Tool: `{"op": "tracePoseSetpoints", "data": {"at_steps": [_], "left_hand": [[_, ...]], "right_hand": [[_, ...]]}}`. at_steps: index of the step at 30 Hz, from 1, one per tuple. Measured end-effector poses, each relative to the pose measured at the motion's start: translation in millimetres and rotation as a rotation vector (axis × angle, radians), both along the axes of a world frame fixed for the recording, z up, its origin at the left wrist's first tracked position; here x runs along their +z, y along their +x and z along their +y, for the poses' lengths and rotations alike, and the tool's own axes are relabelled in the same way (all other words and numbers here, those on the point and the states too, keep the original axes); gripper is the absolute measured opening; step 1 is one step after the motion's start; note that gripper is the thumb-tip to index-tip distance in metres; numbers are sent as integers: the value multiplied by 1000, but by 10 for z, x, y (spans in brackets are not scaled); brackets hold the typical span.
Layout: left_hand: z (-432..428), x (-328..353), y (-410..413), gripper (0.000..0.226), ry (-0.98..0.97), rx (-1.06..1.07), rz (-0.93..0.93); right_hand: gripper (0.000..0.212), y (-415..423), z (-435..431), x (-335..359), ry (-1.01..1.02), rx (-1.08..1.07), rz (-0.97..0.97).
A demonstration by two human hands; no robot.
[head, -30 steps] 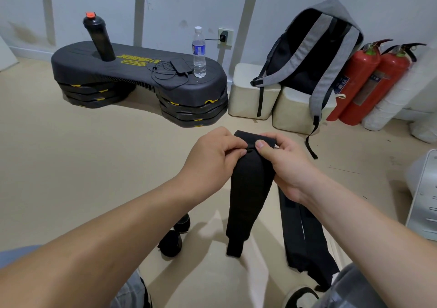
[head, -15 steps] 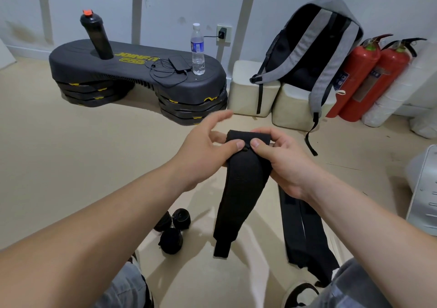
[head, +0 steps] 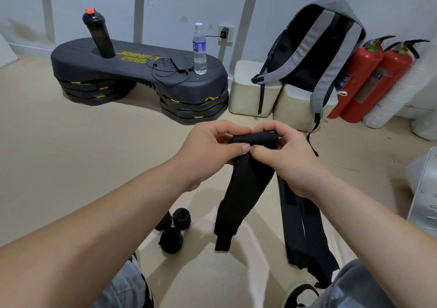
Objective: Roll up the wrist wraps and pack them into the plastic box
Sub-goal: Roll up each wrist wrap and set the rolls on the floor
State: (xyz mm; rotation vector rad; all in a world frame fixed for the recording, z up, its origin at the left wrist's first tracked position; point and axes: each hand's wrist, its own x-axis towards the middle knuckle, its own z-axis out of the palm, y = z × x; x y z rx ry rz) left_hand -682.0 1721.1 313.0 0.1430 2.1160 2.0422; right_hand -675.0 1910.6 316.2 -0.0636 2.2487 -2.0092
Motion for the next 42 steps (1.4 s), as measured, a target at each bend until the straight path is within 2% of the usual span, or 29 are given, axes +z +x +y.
{"op": "tracePoseSetpoints", "data": {"at_steps": [3,5,8,13,16,21,24,27,35,40,42], "left_hand": [[2,42,8,20,109,-45,-118],[8,73,7,26,167,-64,-191],[21,49,4,32,179,-31,-260],[33,38,37,39,122,-182,-346],[36,35,41,31,103,-173,-281],[103,-25,55,16,-55,-51,-111],[110,-44,84,16,-105,-10,-45],[96,-17,94,18,-105,9,4],[11,3,94,21,-153,-12,77],[-25,-54,109,20,-387,-103,181],[-30,-70,146,22,-415,-128,215]], "right_hand": [[28,2,-33,-4,62,-36,59],[27,2,-40,10,101,-43,106],[26,24,-38,31,128,-25,157],[27,49,-14,29,214,2,203],[27,56,-13,17,225,12,201],[34,26,20,37,163,80,103],[48,-18,93,42,-18,146,-45],[52,-58,120,56,-168,111,-174],[29,-50,192,42,-157,221,-168],[21,19,128,-63,-76,236,-140],[22,34,132,-56,-86,204,-115]]}}
